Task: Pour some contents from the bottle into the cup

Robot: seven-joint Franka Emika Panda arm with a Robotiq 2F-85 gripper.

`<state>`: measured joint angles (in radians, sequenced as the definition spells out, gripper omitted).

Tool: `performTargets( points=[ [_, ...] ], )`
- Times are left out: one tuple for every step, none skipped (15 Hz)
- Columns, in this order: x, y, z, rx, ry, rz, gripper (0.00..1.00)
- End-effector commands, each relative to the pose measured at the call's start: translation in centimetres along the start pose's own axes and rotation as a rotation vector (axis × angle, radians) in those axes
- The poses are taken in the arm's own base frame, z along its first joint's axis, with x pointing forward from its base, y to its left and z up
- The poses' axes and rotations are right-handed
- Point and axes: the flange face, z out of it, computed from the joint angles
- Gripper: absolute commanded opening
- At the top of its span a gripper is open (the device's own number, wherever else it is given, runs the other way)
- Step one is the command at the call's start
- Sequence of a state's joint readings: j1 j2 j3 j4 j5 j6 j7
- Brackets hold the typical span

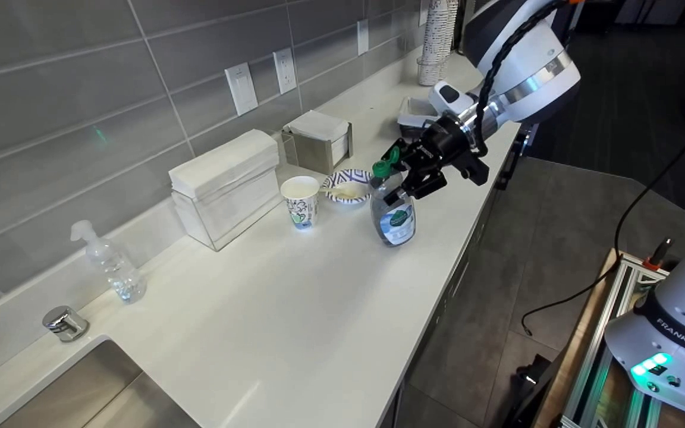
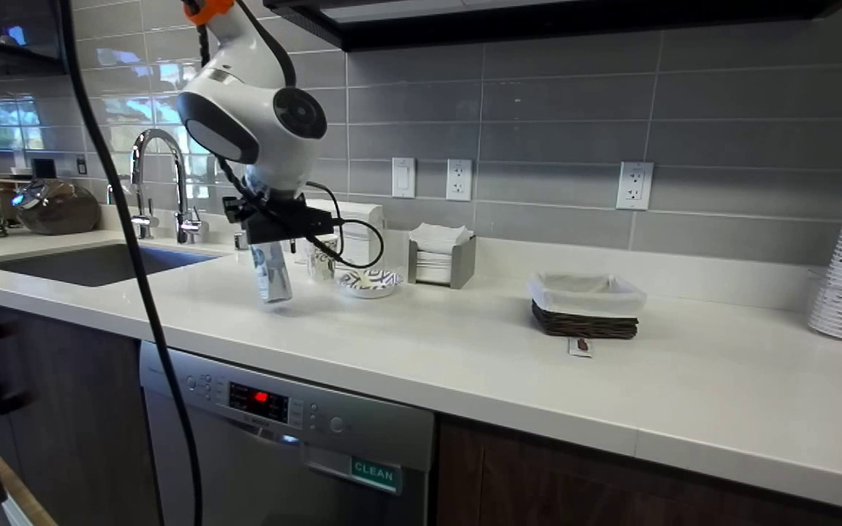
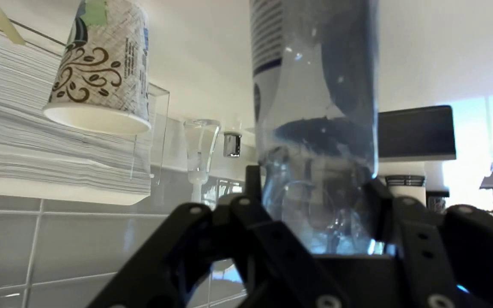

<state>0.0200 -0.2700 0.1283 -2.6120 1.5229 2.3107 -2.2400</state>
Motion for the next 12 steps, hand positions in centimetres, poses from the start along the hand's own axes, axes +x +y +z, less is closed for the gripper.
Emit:
performTargets(
  points=[
    [4.1, 1.1, -0.8, 0.018, -0.144, -0.071, 0.30],
    [5.0, 1.7, -0.9, 0.012, -0.171, -0.097, 0.30],
    [5.8, 2.3, -0.9, 0.009, -0.180, -0.112, 0.30],
    [6.4, 3.0, -1.0, -0.027, -0.211, -0.140, 0.30],
    [6.8, 3.6, -0.9, -0.044, -0.236, -0.157, 0.30],
    [7.3, 4.1, -0.9, -0.066, -0.262, -0.177, 0.30],
    [7.8, 4.6, -0.9, -0.085, -0.290, -0.192, 0.30],
    [8.2, 5.0, -0.8, -0.094, -0.312, -0.199, 0.30],
    [8.7, 5.3, -0.6, -0.100, -0.339, -0.205, 0.30],
    [9.0, 5.5, -0.4, -0.105, -0.367, -0.209, 0.30],
    [9.4, 5.8, -0.1, -0.111, -0.397, -0.220, 0.30],
    [9.6, 5.9, 0.2, -0.110, -0.430, -0.223, 0.30]
  ],
)
